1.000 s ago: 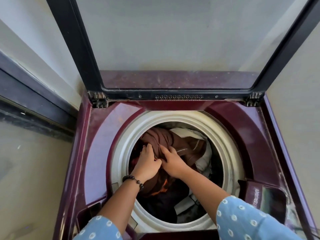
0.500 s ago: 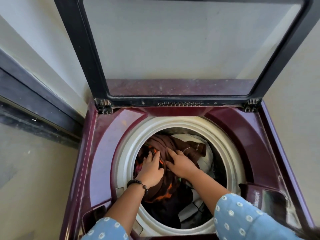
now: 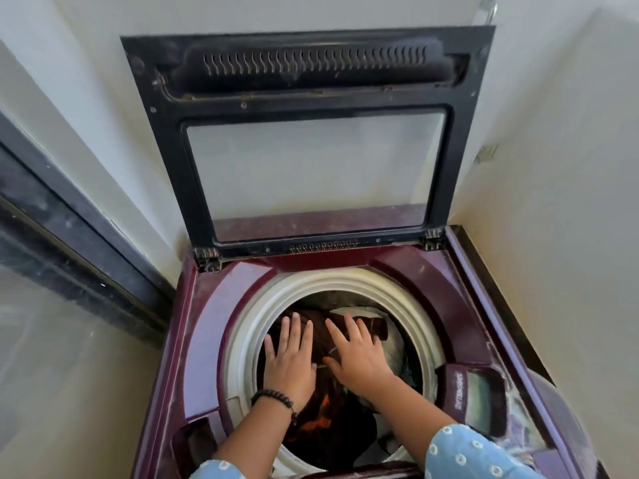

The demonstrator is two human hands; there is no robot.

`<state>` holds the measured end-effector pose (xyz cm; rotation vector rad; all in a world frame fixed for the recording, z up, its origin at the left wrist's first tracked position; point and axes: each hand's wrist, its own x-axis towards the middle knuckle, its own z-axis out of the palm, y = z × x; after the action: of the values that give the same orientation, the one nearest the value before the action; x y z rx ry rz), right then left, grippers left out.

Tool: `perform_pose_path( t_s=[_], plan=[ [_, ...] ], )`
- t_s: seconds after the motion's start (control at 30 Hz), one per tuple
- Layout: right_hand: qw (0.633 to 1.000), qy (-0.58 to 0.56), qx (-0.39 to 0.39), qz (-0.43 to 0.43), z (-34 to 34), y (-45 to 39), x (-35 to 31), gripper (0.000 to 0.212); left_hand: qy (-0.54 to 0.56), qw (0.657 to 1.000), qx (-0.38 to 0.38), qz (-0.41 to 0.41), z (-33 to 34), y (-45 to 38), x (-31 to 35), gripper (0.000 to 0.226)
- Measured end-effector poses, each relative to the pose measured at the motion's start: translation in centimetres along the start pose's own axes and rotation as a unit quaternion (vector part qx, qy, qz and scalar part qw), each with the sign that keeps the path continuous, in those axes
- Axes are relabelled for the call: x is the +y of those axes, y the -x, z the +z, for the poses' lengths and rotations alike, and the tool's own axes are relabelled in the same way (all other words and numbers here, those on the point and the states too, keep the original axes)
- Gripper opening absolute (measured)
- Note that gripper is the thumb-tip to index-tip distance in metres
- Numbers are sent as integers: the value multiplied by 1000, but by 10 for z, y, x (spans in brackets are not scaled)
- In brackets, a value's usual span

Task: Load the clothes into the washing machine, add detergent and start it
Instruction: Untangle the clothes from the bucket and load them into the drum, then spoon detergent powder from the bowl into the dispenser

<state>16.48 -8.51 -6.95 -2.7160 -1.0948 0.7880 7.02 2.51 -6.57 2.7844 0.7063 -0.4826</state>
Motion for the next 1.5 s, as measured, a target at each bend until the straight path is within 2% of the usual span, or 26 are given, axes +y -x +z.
perform_pose_path(
  t_s=[0.4, 0.5, 0.57, 0.67, 0.77, 0.9, 0.97, 1.07, 1.13, 1.17, 1.2, 1.27, 1.4, 1.47, 1.5],
  plan=[
    [990, 73, 123, 1, -31, 54, 27, 72, -72, 992, 104, 23, -20, 33, 47, 69],
    [983, 66, 173, 10, -35, 66, 45, 73, -80, 983, 156, 46, -25, 29, 59, 67],
    [977, 67, 204, 19, -36, 78, 59, 74, -62, 986, 139, 69, -25, 28, 69, 70],
    [972, 67, 222, 42, -38, 91, 78, 76, -87, 977, 162, 111, -22, 26, 86, 72],
    [966, 67, 241, 65, -48, 105, 98, 75, -98, 970, 187, 118, -30, 26, 119, 72],
    [968, 48, 235, 79, -67, 131, 136, 71, -117, 961, 213, 135, -39, 32, 170, 73],
    [967, 38, 231, 97, -79, 144, 154, 71, -124, 946, 254, 161, -35, 24, 192, 73],
    [965, 29, 223, 131, -91, 164, 186, 73, -105, 952, 223, 182, -39, 23, 232, 72],
    [961, 32, 233, 148, -97, 174, 209, 71, -117, 942, 232, 215, -44, 23, 259, 70],
    [958, 28, 238, 157, -99, 180, 220, 72, -97, 956, 191, 200, -46, 26, 271, 71],
    [955, 22, 243, 168, -103, 185, 233, 73, -93, 955, 198, 201, -46, 22, 286, 72],
    [950, 14, 251, 185, -112, 190, 258, 74, -96, 936, 261, 218, -48, 15, 313, 72],
    [943, 6, 256, 215, -120, 214, 302, 73, -118, 953, 164, 224, -47, 15, 367, 71],
    [937, 2, 264, 230, -121, 228, 322, 72, -107, 947, 160, 257, -46, 17, 393, 73],
    [933, 0, 271, 238, -121, 236, 330, 71, -114, 934, 186, 283, -47, 20, 407, 75]
  ],
)
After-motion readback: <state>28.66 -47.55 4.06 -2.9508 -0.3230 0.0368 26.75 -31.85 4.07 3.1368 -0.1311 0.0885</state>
